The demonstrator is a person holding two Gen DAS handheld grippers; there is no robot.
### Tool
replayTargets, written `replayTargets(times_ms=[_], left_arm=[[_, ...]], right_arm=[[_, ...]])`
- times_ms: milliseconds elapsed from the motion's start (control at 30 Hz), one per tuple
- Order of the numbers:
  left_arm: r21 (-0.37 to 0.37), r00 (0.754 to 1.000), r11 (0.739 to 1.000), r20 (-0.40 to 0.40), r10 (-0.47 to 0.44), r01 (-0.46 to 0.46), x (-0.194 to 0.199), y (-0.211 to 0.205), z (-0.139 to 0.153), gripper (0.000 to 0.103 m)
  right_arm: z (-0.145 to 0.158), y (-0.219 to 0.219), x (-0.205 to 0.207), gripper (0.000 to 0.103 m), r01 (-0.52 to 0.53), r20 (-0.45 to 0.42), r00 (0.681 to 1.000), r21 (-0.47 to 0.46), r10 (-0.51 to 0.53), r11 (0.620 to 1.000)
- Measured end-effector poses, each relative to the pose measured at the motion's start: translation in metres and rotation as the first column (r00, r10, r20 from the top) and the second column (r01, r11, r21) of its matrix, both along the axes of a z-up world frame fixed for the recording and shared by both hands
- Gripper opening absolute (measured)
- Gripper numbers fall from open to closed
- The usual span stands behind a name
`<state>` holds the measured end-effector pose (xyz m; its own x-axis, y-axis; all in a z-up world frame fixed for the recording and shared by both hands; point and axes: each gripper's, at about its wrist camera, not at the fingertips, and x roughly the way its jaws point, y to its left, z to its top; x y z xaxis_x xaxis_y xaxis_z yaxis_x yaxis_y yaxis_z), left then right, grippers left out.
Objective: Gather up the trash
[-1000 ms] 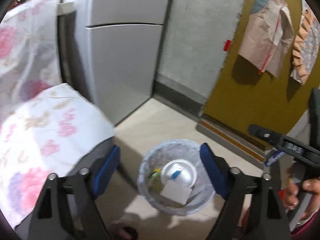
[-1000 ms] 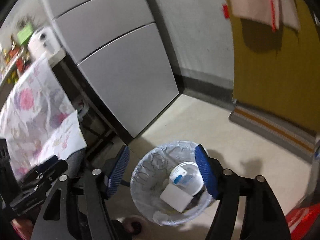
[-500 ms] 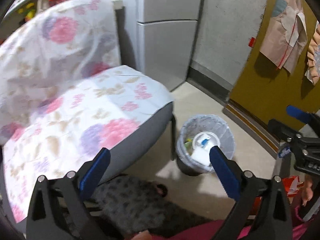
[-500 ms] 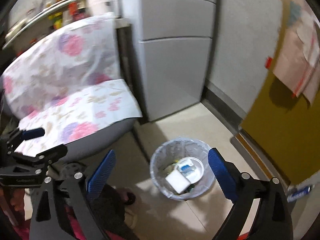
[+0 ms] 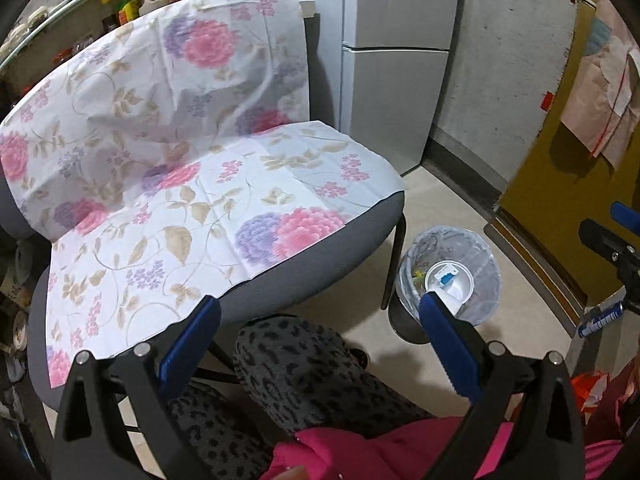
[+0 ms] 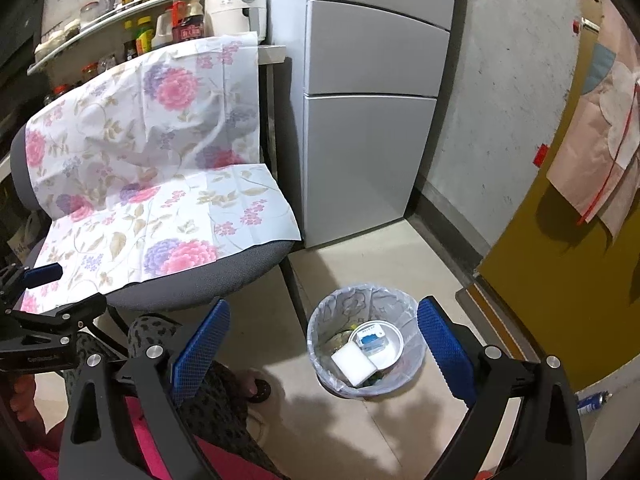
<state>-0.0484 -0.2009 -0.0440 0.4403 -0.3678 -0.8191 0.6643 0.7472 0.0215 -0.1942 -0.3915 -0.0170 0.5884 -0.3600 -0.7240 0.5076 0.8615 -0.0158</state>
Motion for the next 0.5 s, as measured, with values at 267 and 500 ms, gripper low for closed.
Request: replayTargets(times_ms=[267, 500], left_arm=[[0.006, 1.000, 1.000, 0.002, 0.007, -0.007, 0.0016, 0.0002, -0.0011, 0.096], [0.000, 1.000, 1.000, 0.007, 0.021, -0.021, 0.0015, 0.0023, 0.0009, 0.096]], right_arm=[[-0.0049, -0.0014, 0.0014, 0.094, 0.008, -0.019, 1.000, -0.002, -0.008, 1.000], [-0.0076, -0.0024, 0.0032, 0.094, 0.013, -0.028, 1.000, -0.002, -0.014, 1.000]])
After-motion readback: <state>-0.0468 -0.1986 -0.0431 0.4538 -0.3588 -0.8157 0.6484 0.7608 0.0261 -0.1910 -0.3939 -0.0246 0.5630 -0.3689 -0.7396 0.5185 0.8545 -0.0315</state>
